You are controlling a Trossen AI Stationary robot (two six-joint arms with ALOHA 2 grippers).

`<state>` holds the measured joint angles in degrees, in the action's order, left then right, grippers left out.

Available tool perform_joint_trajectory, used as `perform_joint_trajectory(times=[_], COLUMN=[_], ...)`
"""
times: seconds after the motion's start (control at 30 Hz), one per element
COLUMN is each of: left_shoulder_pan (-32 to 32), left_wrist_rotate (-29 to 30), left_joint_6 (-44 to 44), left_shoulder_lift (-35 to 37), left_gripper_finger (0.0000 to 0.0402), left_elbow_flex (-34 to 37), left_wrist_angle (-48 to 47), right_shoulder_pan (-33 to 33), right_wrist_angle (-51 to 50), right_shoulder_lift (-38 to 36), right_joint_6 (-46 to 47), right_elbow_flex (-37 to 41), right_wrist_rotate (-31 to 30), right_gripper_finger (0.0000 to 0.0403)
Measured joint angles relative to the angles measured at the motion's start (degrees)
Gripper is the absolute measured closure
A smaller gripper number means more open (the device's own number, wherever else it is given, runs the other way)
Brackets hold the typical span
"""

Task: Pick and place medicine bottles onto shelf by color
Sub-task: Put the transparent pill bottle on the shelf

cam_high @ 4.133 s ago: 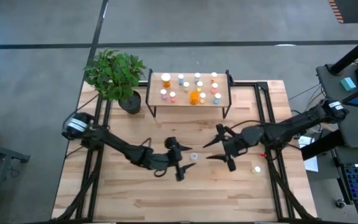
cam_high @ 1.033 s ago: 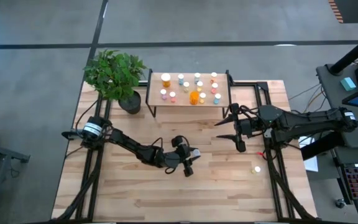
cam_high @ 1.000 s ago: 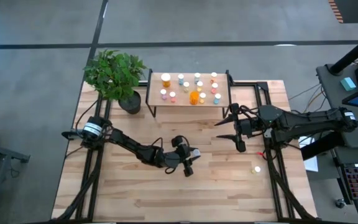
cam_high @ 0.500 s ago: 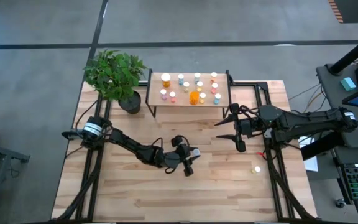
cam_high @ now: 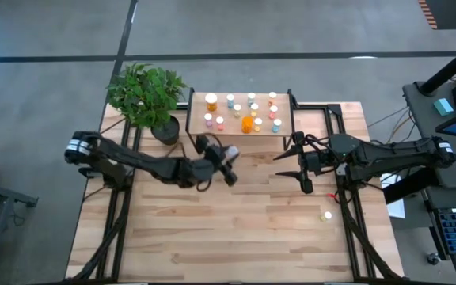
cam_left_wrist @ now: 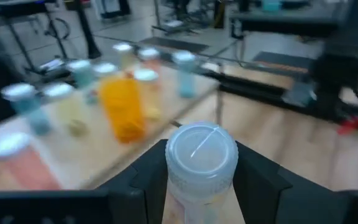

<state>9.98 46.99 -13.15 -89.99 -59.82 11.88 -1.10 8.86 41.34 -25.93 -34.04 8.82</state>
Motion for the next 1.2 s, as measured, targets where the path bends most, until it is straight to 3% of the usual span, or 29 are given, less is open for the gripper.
perform_joint_trajectory(times=[0.73,1.2], left_shoulder_pan=[-9.74,-10.78], left_wrist_rotate=[-0.11,-0.19], left_joint_6=[0.16,0.04], left_shoulder_lift=[0.13,0.13], left_gripper_finger=[0.0268,0.0268], left_elbow_flex=[0.47,0.86], left_wrist_angle=[-0.4,-0.44], right_shoulder_pan=[0.02,0.02], right_wrist_angle=[-0.08,-0.11], right_shoulder_lift=[0.02,0.02], right_joint_6=[0.44,0.31], right_elbow_flex=[0.0,0.0], right_wrist_rotate=[-3.04,-3.04], right_gripper_finger=[0.0202,0.0202])
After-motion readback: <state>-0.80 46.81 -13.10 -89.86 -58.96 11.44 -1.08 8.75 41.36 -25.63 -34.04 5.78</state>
